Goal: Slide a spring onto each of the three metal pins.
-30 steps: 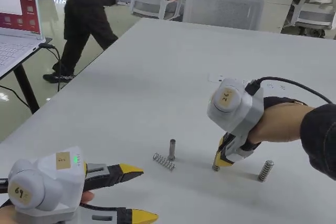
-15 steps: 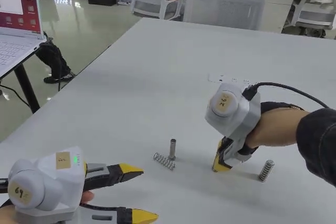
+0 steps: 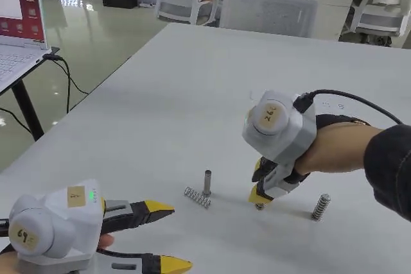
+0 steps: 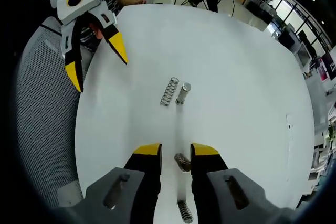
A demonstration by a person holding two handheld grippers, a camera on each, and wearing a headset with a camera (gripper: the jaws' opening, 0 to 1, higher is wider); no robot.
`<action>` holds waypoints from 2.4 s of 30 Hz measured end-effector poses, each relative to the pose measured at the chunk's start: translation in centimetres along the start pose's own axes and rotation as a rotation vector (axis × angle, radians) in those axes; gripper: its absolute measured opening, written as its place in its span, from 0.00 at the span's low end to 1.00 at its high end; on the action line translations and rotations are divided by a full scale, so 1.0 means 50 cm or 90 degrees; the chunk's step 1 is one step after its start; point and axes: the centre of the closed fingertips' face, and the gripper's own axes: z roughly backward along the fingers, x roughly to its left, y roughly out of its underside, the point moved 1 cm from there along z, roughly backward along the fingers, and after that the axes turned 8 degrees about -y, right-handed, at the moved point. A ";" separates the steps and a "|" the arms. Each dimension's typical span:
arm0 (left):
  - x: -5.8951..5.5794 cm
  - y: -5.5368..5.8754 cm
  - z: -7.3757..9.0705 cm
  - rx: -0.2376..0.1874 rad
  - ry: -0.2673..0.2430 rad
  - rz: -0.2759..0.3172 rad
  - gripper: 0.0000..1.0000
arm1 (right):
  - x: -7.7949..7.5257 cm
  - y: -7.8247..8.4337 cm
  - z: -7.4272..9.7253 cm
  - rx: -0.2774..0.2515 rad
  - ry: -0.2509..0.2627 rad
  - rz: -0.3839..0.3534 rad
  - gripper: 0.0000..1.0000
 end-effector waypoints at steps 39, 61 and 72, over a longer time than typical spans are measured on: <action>0.007 0.008 0.013 0.003 -0.010 0.003 0.42 | 0.004 -0.093 -0.126 -0.112 0.019 -0.182 0.13; 0.011 0.010 0.015 0.006 -0.016 0.003 0.42 | 0.022 -0.075 -0.132 -0.074 0.011 -0.151 0.08; 0.008 0.002 0.006 0.004 -0.009 -0.005 0.41 | 0.093 -0.063 -0.066 -0.052 -0.052 -0.075 0.08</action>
